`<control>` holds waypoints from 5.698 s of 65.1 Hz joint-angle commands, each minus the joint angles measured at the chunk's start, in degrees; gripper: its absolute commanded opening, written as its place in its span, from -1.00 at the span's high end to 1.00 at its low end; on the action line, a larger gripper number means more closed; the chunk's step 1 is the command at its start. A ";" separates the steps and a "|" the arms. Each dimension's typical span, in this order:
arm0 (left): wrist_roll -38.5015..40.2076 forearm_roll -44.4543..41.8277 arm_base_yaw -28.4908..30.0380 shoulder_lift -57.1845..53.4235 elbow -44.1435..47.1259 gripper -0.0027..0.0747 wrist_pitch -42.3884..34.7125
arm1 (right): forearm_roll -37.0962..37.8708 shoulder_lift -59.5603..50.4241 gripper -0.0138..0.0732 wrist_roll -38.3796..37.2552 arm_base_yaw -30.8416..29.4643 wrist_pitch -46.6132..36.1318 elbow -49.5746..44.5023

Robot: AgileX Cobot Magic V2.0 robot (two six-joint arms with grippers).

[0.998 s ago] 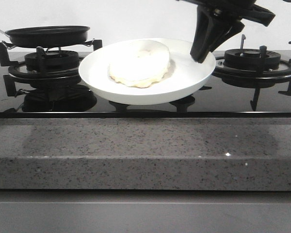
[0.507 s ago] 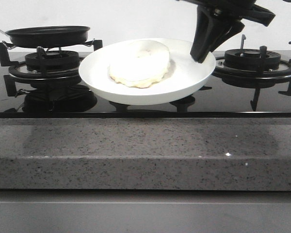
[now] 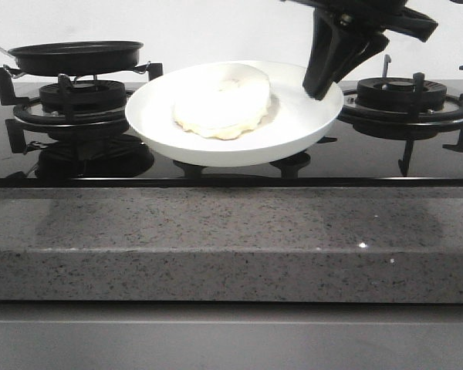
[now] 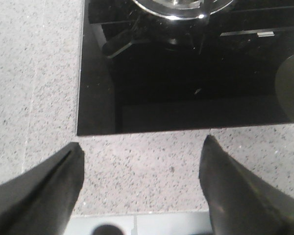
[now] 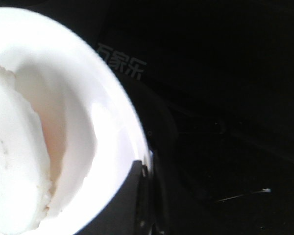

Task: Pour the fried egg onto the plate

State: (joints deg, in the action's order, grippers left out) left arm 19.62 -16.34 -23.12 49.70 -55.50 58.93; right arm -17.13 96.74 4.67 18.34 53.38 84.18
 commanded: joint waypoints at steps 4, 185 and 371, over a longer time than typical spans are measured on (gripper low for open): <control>0.78 -1.51 -0.45 -0.44 -1.40 -0.34 -3.54 | -0.64 -2.46 0.84 0.35 -0.19 -2.34 1.44; 0.78 -1.51 -0.45 -0.44 -1.40 -0.34 -3.54 | 6.18 10.27 0.14 -17.16 -5.87 14.66 32.35; 0.78 8.03 17.65 -29.02 23.94 0.98 -31.01 | 11.12 -70.01 0.84 -3.98 -5.25 -0.12 -49.22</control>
State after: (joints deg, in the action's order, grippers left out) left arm 19.87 -11.03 -8.63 25.13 -35.15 38.17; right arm -6.36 26.61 0.00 13.08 56.06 33.49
